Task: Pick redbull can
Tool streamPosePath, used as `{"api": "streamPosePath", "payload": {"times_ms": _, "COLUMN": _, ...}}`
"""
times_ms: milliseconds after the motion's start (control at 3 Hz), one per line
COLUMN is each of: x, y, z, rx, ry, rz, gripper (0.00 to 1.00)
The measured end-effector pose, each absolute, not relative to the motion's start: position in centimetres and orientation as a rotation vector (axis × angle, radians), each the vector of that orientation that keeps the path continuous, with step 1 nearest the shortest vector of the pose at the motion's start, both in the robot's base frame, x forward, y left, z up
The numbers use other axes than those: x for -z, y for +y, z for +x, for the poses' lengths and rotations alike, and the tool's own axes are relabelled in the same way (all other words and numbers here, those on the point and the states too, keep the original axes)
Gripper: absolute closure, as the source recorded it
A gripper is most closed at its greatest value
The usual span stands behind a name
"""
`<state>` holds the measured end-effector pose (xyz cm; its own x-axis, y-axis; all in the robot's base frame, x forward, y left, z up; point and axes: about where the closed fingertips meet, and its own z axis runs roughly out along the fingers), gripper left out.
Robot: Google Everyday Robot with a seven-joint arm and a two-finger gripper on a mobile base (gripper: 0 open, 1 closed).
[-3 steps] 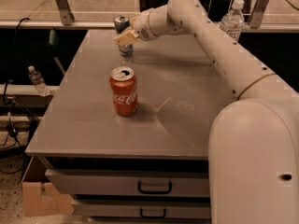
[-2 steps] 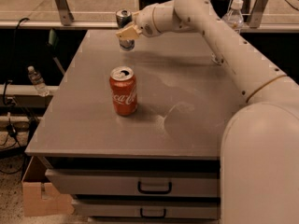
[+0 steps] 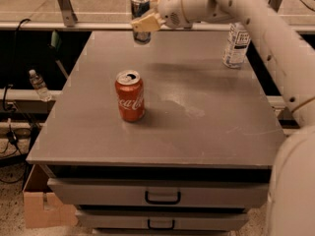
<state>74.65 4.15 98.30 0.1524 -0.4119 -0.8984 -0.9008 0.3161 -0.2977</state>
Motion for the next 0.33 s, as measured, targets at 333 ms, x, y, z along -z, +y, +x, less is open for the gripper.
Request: {"api": "streamPosePath", "payload": {"times_ms": 333, "x": -98.31, "y": 3.83, "z": 74.3, "rx": -0.552, "ry": 1.454, "rz": -1.286, "gripper": 1.0}}
